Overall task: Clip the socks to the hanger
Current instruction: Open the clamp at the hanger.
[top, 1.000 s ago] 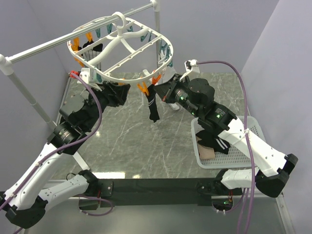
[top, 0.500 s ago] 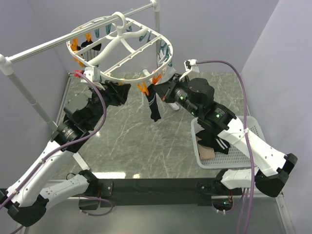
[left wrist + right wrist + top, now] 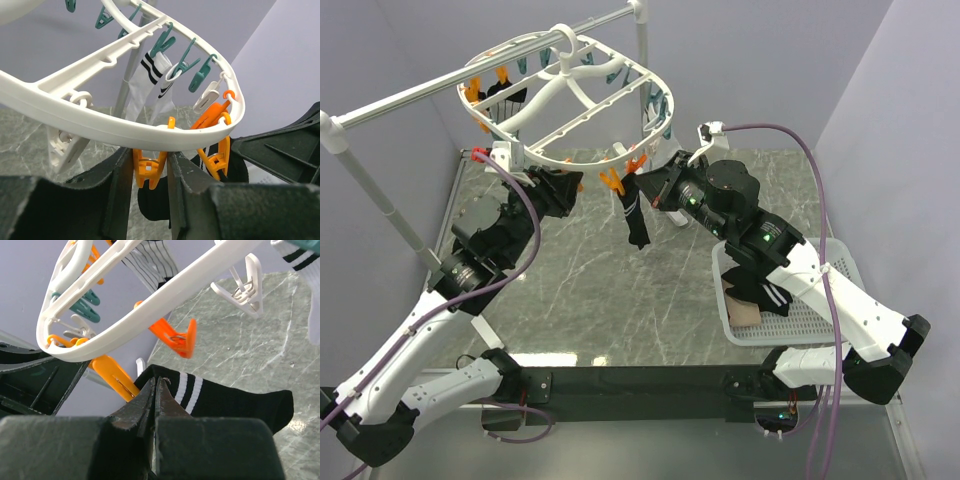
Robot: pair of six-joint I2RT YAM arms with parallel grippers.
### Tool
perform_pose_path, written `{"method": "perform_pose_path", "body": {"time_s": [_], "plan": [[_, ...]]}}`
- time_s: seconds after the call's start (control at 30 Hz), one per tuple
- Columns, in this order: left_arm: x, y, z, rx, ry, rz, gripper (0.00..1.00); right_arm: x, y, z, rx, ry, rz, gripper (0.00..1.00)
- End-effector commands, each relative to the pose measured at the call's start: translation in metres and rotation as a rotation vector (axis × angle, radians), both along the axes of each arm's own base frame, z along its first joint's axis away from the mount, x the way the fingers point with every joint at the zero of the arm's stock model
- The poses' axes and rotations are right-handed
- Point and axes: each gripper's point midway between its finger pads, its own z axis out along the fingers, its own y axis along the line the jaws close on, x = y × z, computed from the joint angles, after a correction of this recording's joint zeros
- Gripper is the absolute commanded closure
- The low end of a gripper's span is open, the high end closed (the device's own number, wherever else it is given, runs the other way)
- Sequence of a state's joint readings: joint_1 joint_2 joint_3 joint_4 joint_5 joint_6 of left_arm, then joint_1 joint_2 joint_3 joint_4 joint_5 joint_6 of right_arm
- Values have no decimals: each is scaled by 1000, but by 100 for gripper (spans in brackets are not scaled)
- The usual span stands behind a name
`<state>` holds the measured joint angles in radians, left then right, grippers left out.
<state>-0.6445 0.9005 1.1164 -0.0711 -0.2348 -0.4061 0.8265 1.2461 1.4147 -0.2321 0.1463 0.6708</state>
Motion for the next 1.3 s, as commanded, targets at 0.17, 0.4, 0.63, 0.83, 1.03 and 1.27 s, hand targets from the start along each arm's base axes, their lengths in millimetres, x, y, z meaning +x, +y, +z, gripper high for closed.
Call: {"method": "perform_pose_path", "body": {"time_s": [0.17, 0.4, 0.63, 0.83, 1.03, 1.27], "plan": [[0, 0, 15, -22, -76, -1, 78, 0, -7, 36, 10, -94, -4, 100], [4, -4, 12, -19, -72, -10, 78, -28, -30, 33, -121, -137, 72, 45], [4, -8, 12, 1, -84, -28, 77, -63, -114, 44, -160, -129, -90, 26], [4, -16, 13, 0, -94, -63, 77, -53, -224, -24, -277, 101, -519, 22], [3, -19, 13, -3, -100, -76, 77, -40, -294, -127, -284, 389, -779, 20], [2, -21, 12, -6, -99, -91, 77, -40, -350, -213, -167, 569, -986, 20]]}}
